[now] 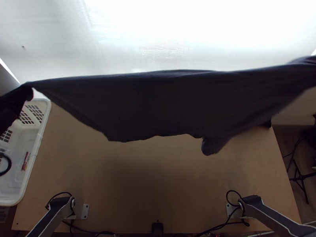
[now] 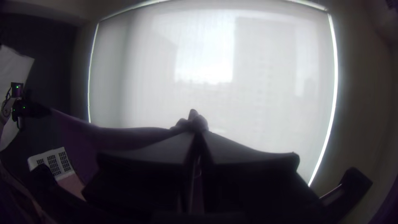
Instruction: Fold the t-shirt
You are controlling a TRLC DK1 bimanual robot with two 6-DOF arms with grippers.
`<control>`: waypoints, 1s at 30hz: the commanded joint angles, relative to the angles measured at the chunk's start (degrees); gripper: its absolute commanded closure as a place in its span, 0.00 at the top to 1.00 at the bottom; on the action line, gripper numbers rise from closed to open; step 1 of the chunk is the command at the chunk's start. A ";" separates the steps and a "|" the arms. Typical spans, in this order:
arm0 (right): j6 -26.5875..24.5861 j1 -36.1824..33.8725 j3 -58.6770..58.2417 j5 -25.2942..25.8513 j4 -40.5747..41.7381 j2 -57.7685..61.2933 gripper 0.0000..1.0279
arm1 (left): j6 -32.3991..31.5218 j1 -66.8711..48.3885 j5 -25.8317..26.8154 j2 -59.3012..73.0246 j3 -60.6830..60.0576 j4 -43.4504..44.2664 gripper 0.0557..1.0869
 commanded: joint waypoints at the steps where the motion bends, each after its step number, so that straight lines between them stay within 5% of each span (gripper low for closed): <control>1: -1.37 -0.60 0.15 -0.05 -3.59 -9.50 0.03 | -2.35 -0.62 -0.14 -10.32 2.12 -2.56 0.03; 7: 0.04 0.72 -3.80 -0.41 -12.56 -13.27 0.03 | -2.09 -1.68 -0.14 -17.52 -3.60 -9.41 0.03; 14: 2.67 4.05 -33.77 -1.81 -13.08 -22.24 0.03 | 1.25 -1.77 -0.22 -24.82 -20.47 -11.96 0.03; 21: 3.03 6.60 -61.46 -1.81 -0.34 -24.96 0.03 | 4.24 -1.24 -0.49 -27.45 -42.44 -6.69 0.03; 30: 1.00 8.45 -67.70 -1.72 15.39 -13.98 0.03 | 4.33 -1.77 -5.06 -20.34 -57.56 10.54 0.03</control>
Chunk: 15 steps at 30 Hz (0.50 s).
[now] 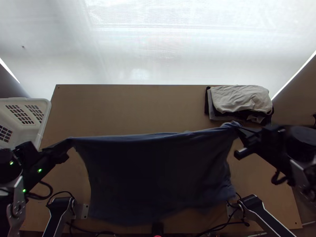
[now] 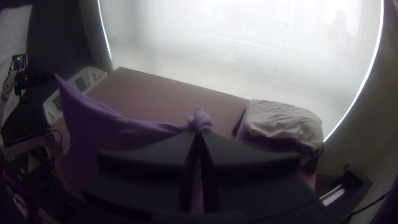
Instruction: Fold the t-shirt
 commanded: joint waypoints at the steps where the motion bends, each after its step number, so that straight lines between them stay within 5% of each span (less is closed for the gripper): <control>1: -2.12 1.26 -6.94 0.02 10.15 7.12 0.03 | 0.19 -0.48 -3.23 5.51 -11.23 11.51 0.03; 15: -3.35 1.17 3.26 -0.50 21.05 28.92 0.03 | 0.02 1.90 -10.87 32.66 -9.12 33.74 0.03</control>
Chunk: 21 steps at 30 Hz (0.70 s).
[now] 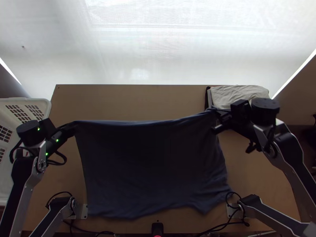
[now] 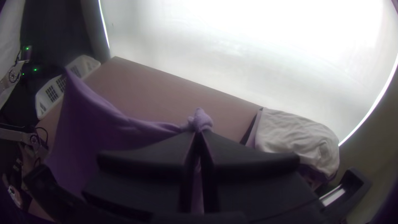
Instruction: Fold the t-shirt
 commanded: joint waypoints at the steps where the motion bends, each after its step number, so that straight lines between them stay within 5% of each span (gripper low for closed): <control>1: -0.10 -0.27 6.79 -0.31 5.25 13.19 0.03 | -0.05 1.74 -2.24 15.10 3.02 8.46 0.03; 21: -0.63 -2.38 28.58 -1.80 6.13 42.02 0.03 | 1.45 7.37 -8.04 42.35 17.78 17.86 0.03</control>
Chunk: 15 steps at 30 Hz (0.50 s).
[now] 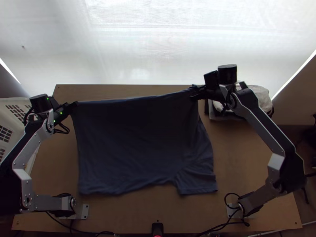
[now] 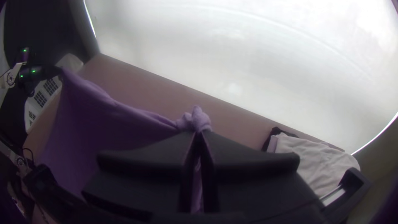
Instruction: Fold the t-shirt
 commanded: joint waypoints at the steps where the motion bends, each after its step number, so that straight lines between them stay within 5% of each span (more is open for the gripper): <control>1: -0.01 -0.77 6.16 -0.12 0.32 7.73 0.03 | 0.64 2.32 -2.03 7.97 5.07 2.30 0.03; 15: -0.45 -1.29 7.92 -0.03 0.67 9.84 0.07 | 1.69 1.00 -6.78 17.73 12.36 2.74 0.03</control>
